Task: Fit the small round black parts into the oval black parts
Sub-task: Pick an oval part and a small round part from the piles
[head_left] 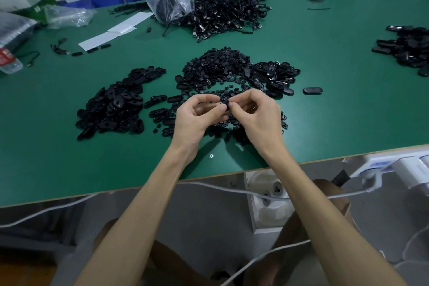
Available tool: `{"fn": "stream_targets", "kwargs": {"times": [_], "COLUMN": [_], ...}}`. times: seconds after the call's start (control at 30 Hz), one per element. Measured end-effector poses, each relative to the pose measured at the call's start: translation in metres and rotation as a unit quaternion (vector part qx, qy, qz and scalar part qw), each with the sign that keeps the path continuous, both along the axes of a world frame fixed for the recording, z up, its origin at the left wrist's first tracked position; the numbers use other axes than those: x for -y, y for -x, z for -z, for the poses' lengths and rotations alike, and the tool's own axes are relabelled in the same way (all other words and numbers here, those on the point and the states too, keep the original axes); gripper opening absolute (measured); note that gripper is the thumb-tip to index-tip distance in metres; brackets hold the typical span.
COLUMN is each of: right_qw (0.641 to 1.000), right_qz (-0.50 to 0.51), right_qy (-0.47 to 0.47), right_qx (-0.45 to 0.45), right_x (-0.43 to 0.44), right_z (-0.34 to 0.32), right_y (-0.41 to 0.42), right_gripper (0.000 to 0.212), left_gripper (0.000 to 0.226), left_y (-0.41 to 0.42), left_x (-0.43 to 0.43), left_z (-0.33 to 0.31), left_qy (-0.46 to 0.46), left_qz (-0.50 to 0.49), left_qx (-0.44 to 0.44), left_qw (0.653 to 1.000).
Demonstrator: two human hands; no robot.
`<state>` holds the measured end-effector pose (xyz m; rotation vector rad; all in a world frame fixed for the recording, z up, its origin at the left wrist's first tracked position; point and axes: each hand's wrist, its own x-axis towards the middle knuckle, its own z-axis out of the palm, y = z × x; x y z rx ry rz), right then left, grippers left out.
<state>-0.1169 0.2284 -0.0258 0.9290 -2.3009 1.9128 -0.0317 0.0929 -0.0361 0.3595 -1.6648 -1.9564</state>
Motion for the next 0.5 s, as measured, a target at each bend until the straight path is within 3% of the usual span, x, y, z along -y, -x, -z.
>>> {"fn": "stream_targets", "kwargs": {"times": [0.1,0.33,0.5], "right_qw": [0.999,0.999,0.999], "right_qz": [-0.015,-0.03,-0.007], "right_qy": [-0.003,0.005,0.034], "right_qx": [-0.031,-0.04,0.029], "right_x": [-0.0005,0.0012,0.0011], "right_z": [-0.0014,-0.001,0.0001], "right_y": [-0.0017,-0.001,0.0047], "right_gripper": [0.008,0.019,0.018], "left_gripper": [0.03,0.023,0.019], "left_y": [0.0008,0.0013,0.0021], "left_x": [0.0007,0.0034,0.0016], "left_z": [0.0014,0.0045,0.0028], "left_qy": [0.013,-0.004,0.009], "left_qz": [-0.016,-0.018,-0.011], "left_qx": [0.009,0.003,0.005], "left_qw": [1.0,1.0,1.0]}}
